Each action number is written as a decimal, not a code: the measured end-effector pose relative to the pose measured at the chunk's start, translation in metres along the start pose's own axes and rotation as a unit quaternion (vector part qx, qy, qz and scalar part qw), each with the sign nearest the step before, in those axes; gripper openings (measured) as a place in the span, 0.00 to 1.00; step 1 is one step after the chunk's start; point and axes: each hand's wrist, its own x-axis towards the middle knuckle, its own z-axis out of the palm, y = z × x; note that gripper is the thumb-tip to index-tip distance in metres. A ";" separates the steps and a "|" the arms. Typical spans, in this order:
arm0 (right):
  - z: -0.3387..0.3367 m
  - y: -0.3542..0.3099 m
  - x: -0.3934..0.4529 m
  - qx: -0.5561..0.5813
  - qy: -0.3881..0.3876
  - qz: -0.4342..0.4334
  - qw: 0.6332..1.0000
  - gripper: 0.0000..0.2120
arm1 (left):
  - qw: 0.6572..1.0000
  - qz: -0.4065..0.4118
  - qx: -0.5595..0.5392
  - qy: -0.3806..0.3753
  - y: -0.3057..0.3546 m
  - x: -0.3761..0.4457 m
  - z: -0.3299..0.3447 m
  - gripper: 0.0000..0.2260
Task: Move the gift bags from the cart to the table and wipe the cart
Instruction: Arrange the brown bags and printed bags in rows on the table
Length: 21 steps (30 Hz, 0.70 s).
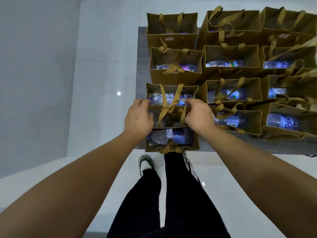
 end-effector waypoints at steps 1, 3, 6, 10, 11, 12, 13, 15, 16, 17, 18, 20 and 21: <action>0.000 0.001 0.009 -0.034 -0.035 0.007 0.999 0.22 | 1.000 0.006 0.004 0.008 0.003 0.006 0.003 0.15; -0.001 0.005 0.021 -0.078 -0.069 0.003 0.995 0.18 | 0.999 0.035 0.024 -0.002 0.008 0.016 0.008 0.11; -0.004 0.009 0.032 -0.072 -0.058 -0.005 0.996 0.12 | 0.988 0.114 0.051 -0.091 0.015 0.023 0.019 0.10; -0.010 0.007 0.050 -0.063 -0.051 -0.016 0.997 0.12 | 0.966 0.097 0.080 -0.224 0.018 0.026 0.036 0.12; -0.011 0.006 0.053 -0.057 -0.050 -0.021 0.997 0.13 | 0.959 0.071 0.076 -0.265 0.018 0.025 0.039 0.12; -0.012 0.004 0.057 -0.052 -0.046 -0.027 0.997 0.14 | 0.951 0.049 0.070 -0.298 0.018 0.025 0.043 0.13; -0.013 0.003 0.059 -0.047 -0.042 -0.034 0.997 0.13 | 0.945 0.032 0.061 -0.321 0.016 0.025 0.045 0.14; -0.015 0.001 0.065 -0.045 -0.033 -0.046 0.997 0.12 | 0.942 0.007 0.045 -0.333 0.013 0.027 0.046 0.16; -0.016 0.001 0.068 -0.048 -0.030 -0.048 0.997 0.12 | 0.945 0.001 0.043 -0.324 0.012 0.027 0.045 0.15; -0.018 0.000 0.071 -0.050 -0.029 -0.048 0.997 0.12 | 0.953 -0.002 0.046 -0.300 0.010 0.028 0.044 0.15; -0.020 -0.001 0.074 -0.050 -0.029 -0.047 0.997 0.12 | 0.966 0.001 0.053 -0.254 0.008 0.027 0.041 0.13; -0.025 -0.003 0.078 -0.053 -0.039 -0.046 0.997 0.12 | 0.993 0.019 0.054 -0.099 0.006 0.026 0.033 0.11; -0.027 -0.004 0.080 -0.059 -0.044 -0.047 0.996 0.12 | 0.999 0.030 0.037 -0.018 0.006 0.026 0.028 0.12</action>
